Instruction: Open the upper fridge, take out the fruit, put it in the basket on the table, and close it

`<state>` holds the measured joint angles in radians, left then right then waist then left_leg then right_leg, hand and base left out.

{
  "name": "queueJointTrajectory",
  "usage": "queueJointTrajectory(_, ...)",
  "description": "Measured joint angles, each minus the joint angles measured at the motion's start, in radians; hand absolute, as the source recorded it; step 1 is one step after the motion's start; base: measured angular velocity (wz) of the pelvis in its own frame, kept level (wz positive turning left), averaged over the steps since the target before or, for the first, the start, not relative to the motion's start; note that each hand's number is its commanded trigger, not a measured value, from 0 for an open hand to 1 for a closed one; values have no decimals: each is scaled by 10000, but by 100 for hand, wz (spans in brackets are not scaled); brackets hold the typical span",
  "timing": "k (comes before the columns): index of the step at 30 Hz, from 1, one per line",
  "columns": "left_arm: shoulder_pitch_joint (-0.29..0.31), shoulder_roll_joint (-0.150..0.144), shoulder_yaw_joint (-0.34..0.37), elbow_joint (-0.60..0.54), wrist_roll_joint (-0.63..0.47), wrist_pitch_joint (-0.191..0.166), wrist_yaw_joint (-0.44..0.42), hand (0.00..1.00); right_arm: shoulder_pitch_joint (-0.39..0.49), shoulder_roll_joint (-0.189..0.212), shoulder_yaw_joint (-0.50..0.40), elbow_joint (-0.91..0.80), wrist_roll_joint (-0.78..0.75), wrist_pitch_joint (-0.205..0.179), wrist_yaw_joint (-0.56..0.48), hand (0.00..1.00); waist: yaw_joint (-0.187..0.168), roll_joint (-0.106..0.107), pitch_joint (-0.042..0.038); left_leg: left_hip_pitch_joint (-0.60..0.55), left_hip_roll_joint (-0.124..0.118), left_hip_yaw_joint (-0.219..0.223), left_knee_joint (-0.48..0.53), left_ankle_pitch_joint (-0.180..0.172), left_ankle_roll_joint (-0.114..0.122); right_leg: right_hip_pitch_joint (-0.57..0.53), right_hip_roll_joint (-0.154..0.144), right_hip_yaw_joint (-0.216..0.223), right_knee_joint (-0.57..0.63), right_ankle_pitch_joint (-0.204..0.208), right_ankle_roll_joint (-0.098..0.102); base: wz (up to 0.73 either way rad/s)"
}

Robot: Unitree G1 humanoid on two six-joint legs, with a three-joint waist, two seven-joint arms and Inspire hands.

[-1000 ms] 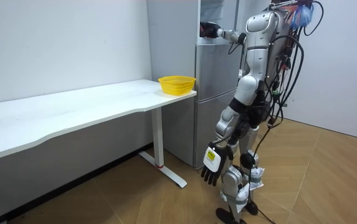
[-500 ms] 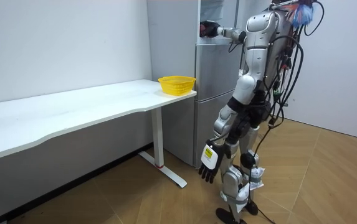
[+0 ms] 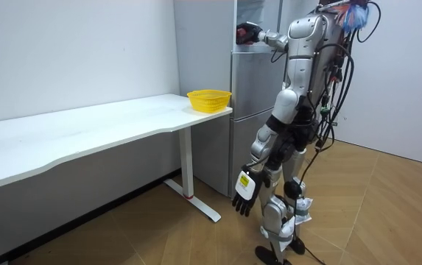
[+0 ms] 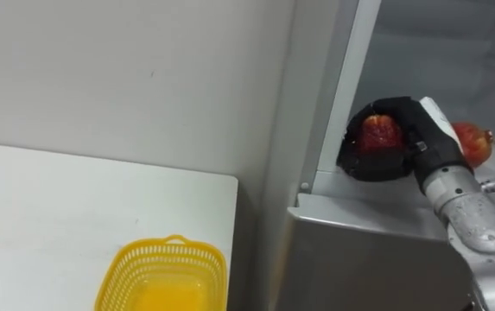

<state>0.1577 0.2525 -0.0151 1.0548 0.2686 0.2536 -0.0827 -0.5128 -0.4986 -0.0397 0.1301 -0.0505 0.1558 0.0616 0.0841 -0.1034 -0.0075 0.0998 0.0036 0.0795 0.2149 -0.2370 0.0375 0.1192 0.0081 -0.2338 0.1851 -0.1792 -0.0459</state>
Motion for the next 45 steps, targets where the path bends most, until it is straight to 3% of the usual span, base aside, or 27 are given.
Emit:
queueJointTrajectory(5, 33, -56, -157, 52, -21, -258, 155, 0, 863, 399, -5, -1341, -309, -92, -576, 100, -79, 332, 2, 138, -8, 124, -55, 1, 3, 27, -4, 148, 5, 0, 2, -8)
queueJointTrajectory(7, 95, -127, -205, 70, -20, -420, 311, 0, 1214, 774, 9, -1980, -449, -120, -726, 100, -116, 448, 26, 159, -5, 168, -129, 0, 4, 18, 2, 218, 8, 0, 3, -8)
queueJointTrajectory(13, 212, -481, -212, 347, 18, -657, 506, 0, 2658, 1771, 87, -3088, -840, -330, -1099, 100, -324, 480, 36, 54, -14, 227, -127, 0, 7, -99, 17, 361, 6, -1, 2, -4)
queueJointTrajectory(15, 309, -529, -212, 346, 5, -784, 502, 0, 2673, 1991, 100, -3259, -1348, -339, -1253, 100, -459, 475, 14, -45, -15, 237, -89, 1, 10, -195, 13, 368, 16, 1, 1, 0)
queueJointTrajectory(17, 380, -531, -191, 347, 5, -872, 505, 0, 2725, 2010, 97, -3454, -1622, -353, -1430, 100, -523, 507, 10, -60, -14, 245, -86, 2, 11, -215, 11, 367, 16, 2, 0, 0)
queueJointTrajectory(21, 479, -613, -188, 417, -27, -1166, 582, 0, 3125, 2080, 101, -4110, -2546, -758, -2253, 100, -529, 692, -67, -33, -10, 282, -118, 2, 11, -222, 16, 385, 23, 2, 1, -1)
queueJointTrajectory(28, 524, -724, -300, 693, -7, -1698, 795, 0, 4045, 2202, 238, -5147, -3545, -1584, -3509, 100, -538, 763, -55, -31, 20, 315, -185, 1, 4, -246, 51, 423, 24, 1, 1, -1)
queueJointTrajectory(36, 314, -727, -326, 869, -11, -1834, 712, 0, 4239, 2311, 1130, -5495, -4851, -2172, -3703, 100, -464, 648, -11, -22, 12, 345, -172, 2, 6, -235, 60, 539, 25, 2, -1, -1)
queueJointTrajectory(45, 72, -391, -804, 1077, -19, -1971, 482, 0, 4151, 2304, 1925, -5568, -5459, -2478, -3424, 100, 6, 400, 59, -127, 16, 371, -160, 2, 6, -354, 62, 518, 6, 3, -1, 0)
